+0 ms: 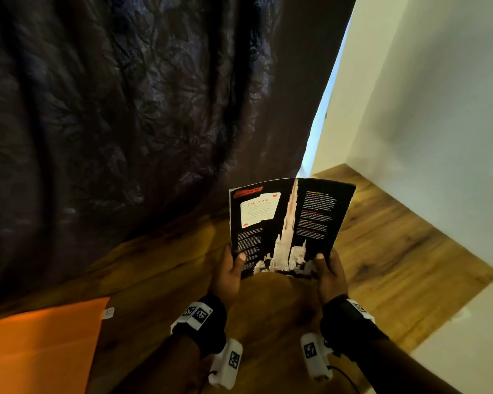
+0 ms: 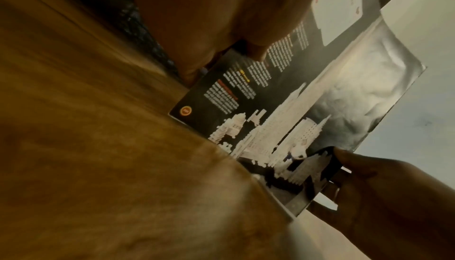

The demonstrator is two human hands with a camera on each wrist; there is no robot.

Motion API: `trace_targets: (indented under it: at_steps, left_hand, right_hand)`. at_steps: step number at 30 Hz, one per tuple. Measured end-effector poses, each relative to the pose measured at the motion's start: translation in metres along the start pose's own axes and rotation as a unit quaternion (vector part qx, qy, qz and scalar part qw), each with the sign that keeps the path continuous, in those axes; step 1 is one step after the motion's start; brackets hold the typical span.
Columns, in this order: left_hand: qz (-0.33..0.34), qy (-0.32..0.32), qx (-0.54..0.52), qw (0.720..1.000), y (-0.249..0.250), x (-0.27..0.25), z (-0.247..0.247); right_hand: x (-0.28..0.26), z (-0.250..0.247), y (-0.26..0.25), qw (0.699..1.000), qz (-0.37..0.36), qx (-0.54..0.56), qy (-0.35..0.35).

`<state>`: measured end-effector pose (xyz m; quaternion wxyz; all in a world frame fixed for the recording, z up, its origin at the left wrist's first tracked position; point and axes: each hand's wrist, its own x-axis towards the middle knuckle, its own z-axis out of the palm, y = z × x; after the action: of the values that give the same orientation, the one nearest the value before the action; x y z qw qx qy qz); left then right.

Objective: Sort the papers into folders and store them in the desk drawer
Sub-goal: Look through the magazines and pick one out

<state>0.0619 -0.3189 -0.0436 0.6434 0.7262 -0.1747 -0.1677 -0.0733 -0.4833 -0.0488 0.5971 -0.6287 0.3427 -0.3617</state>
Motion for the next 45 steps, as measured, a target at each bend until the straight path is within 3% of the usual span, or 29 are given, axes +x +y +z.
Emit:
trace_targets:
  at_steps: [4,10,13,18,24,35,39,45]
  left_hand:
    - [-0.043,0.081,0.018,0.996,-0.025,-0.008,0.009]
    - [0.03,0.019,0.091,0.995,-0.005,-0.006,-0.001]
    - [0.013,-0.005,0.064,0.998,0.006,-0.008,0.005]
    - [-0.022,0.025,0.035,0.999,0.003,-0.005,0.03]
    - [-0.078,-0.025,0.02,0.996,0.005,-0.004,0.097]
    - [-0.173,-0.146,0.017,0.974,-0.001,0.007,0.257]
    - [-0.156,-0.174,0.037,0.972,0.002,0.018,0.293]
    - [-0.122,-0.169,0.153,0.966,0.016,0.018,0.312]
  right_hand:
    - [-0.001,-0.006,0.016,0.998,0.006,-0.062,-0.01]
    - [0.017,-0.013,0.005,0.992,0.016,-0.125,0.025]
    - [0.025,-0.022,0.003,0.987,0.046,-0.153,0.029]
    - [0.03,-0.047,0.009,0.98,0.105,-0.17,-0.019]
    - [0.064,-0.116,0.016,0.962,0.085,-0.26,-0.018]
    - [0.169,-0.252,0.016,0.932,0.136,-0.336,-0.006]
    - [0.195,-0.277,0.018,0.913,0.152,-0.377,-0.022]
    - [0.218,-0.292,0.022,0.887,0.159,-0.433,-0.031]
